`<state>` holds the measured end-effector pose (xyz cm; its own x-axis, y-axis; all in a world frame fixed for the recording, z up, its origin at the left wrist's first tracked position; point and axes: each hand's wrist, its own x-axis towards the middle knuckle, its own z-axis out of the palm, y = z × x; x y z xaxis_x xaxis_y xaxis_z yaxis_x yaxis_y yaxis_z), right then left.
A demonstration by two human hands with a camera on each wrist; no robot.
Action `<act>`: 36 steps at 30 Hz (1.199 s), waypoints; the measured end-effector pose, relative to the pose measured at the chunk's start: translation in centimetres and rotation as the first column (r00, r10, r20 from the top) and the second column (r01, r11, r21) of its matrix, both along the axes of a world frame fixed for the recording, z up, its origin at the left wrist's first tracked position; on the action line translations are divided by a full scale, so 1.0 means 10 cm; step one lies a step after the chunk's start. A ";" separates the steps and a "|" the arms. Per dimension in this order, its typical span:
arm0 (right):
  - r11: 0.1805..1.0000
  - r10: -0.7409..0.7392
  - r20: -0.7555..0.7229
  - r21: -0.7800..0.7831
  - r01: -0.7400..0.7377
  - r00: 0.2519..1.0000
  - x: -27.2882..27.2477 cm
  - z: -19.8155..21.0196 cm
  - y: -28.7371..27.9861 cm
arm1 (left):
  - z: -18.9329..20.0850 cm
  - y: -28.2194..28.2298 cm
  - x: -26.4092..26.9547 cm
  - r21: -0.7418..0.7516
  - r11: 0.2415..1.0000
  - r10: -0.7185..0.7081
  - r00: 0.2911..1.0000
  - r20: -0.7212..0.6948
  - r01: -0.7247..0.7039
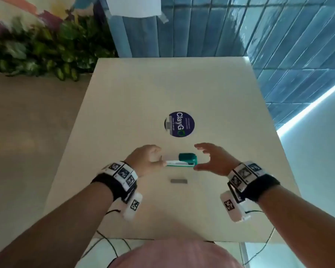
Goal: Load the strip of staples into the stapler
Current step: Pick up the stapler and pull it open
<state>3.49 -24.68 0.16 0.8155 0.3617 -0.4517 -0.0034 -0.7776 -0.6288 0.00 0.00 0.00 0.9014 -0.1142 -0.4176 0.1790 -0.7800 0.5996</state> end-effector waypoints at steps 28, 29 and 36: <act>0.995 0.079 0.080 -0.072 -0.073 0.994 0.18 -0.47 0.22 | -0.13 -0.18 0.18 -0.296 0.945 0.192 0.969 0.156 -0.139; 0.995 0.081 0.078 -0.072 -0.075 0.994 0.19 -0.48 0.22 | -0.11 -0.09 0.16 -0.300 0.943 0.201 0.965 0.168 -0.144; 0.994 0.096 0.084 -0.065 -0.090 0.992 0.18 -0.47 0.22 | -0.20 0.36 0.06 -0.316 0.900 0.353 0.928 0.118 -0.301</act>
<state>5.32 -22.51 -4.52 0.8167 0.4119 -0.4042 0.1232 -0.8087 -0.5751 0.64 3.58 -1.99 0.9622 0.1076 -0.2504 0.2706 -0.4845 0.8319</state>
